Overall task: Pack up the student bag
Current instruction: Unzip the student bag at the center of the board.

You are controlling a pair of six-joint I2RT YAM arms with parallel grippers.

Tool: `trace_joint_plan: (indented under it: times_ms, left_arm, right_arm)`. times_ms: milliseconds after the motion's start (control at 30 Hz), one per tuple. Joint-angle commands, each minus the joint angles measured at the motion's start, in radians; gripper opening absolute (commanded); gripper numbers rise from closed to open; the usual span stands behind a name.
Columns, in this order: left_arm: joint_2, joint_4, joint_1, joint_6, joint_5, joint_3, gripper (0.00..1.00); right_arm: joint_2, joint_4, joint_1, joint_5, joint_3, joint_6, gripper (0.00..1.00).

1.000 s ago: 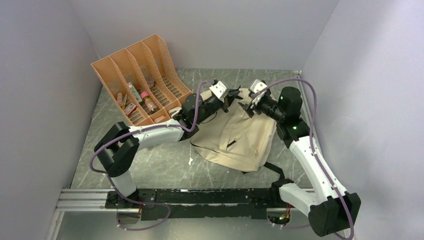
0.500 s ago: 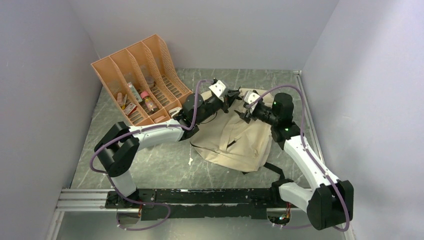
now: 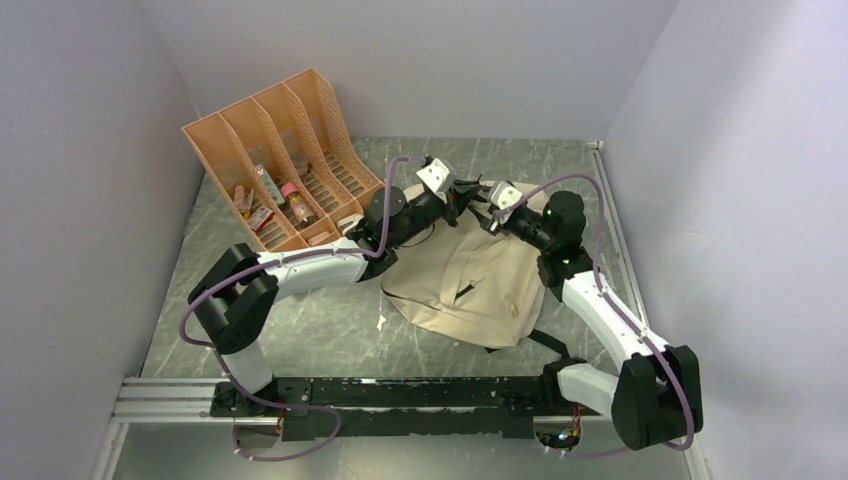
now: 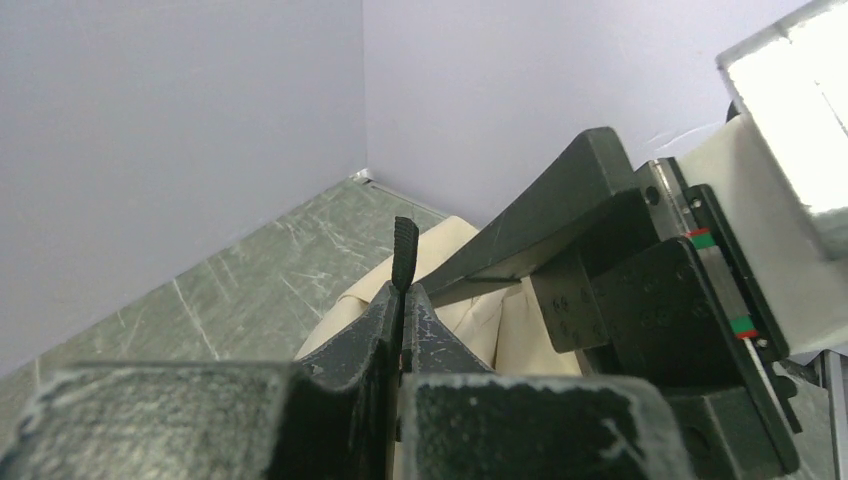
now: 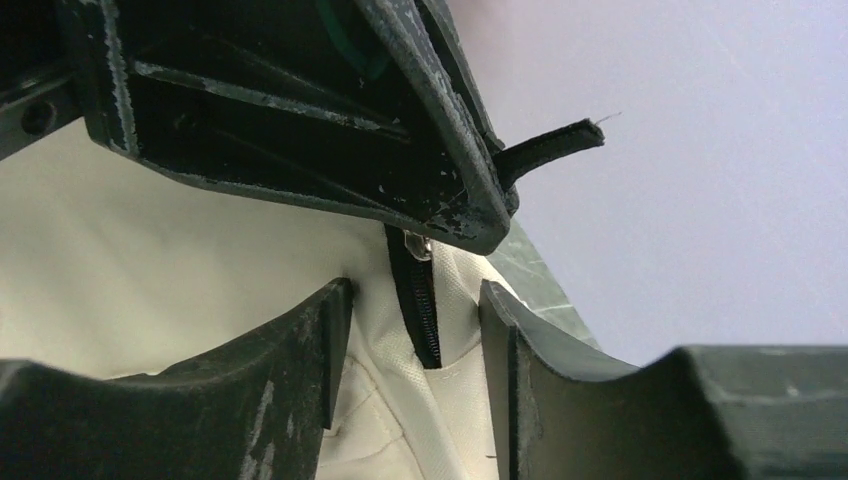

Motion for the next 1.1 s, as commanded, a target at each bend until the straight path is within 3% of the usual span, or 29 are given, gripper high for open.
trace_joint_plan:
  times_ms: [0, 100, 133, 167, 200, 800, 1067]
  left_arm:
    - [-0.038, 0.11, -0.002, -0.035, 0.04, 0.034, 0.05]
    - [-0.043, 0.104, -0.003, -0.042, 0.014, 0.034, 0.05]
    - [-0.046, 0.098, -0.002, -0.043, -0.003, 0.034, 0.05]
    - [-0.051, 0.093, -0.002, -0.041, -0.027, 0.032, 0.05]
    - [-0.055, 0.087, -0.003, -0.038, -0.056, 0.027, 0.05]
    - [-0.251, 0.008, 0.001, 0.06, -0.589, -0.125, 0.05]
    - [-0.361, -0.019, 0.035, 0.06, -0.71, -0.241, 0.05]
  right_arm:
    - [0.015, 0.093, -0.007, 0.012, -0.012, 0.017, 0.44]
    - [0.016, 0.096, -0.008, 0.025, -0.007, 0.036, 0.27]
    - [0.017, 0.092, -0.008, 0.028, -0.006, 0.037, 0.18]
    - [0.018, 0.092, -0.009, 0.037, -0.003, 0.047, 0.02]
    - [0.021, 0.105, -0.009, 0.066, -0.004, 0.077, 0.0]
    - [0.017, 0.197, -0.039, 0.381, -0.036, 0.229, 0.0]
    - [0.008, 0.16, -0.073, 0.48, -0.023, 0.36, 0.0]
